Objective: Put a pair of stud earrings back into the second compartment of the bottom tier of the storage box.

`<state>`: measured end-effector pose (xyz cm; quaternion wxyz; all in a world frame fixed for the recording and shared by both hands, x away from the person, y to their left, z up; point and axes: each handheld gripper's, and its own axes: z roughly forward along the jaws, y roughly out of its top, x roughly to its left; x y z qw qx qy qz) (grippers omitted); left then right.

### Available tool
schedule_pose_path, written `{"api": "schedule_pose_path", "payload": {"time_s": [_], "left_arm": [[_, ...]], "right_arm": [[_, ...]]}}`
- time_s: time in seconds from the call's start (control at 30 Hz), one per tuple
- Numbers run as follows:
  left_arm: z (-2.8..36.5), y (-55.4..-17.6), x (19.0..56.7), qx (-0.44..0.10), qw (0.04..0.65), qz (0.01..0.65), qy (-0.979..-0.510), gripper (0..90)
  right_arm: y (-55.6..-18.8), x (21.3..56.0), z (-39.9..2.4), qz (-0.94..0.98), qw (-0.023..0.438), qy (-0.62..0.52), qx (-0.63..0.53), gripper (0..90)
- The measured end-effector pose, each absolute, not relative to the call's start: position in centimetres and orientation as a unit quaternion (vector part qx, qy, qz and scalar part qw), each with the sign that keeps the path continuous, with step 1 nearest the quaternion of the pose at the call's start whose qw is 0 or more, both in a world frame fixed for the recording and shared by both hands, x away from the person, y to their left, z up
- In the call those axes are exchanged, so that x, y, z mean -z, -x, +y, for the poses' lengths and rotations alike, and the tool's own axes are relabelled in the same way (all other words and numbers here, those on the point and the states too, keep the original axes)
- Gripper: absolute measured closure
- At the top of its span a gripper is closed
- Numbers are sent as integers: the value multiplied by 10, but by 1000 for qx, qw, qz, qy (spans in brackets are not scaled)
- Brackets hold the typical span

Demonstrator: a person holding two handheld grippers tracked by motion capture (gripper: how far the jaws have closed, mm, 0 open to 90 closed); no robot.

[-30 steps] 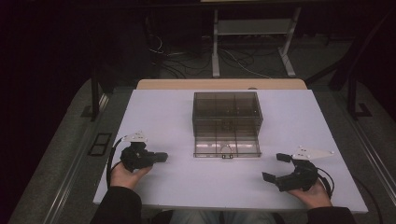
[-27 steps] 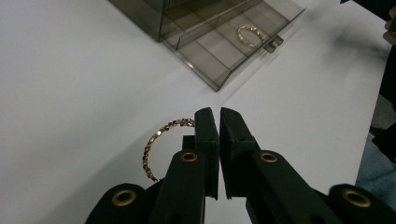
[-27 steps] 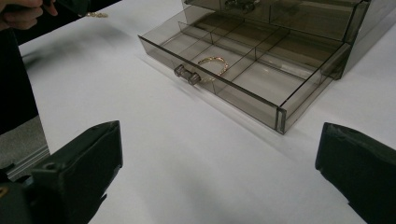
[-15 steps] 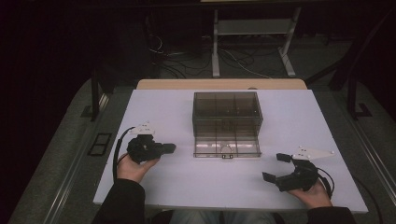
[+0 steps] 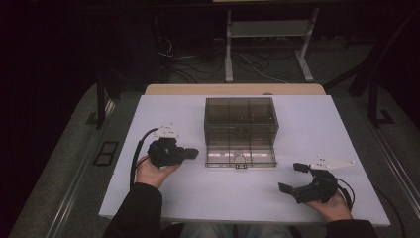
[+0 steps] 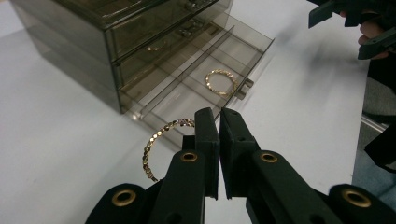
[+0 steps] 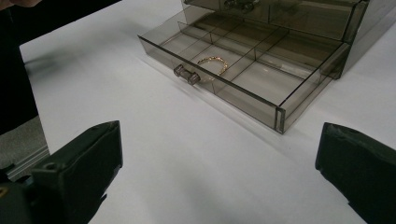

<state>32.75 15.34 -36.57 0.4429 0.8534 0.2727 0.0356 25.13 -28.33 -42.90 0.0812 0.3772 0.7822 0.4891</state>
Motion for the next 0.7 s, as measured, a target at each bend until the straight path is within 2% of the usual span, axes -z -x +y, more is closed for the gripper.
{"api": "schedule_pose_path", "payload": {"time_s": [0.7], "left_arm": [[118, -335, 358, -31, 437, 242, -866, 854]], "right_arm": [[-251, 429, -283, 784, 81, -375, -488, 1]]}}
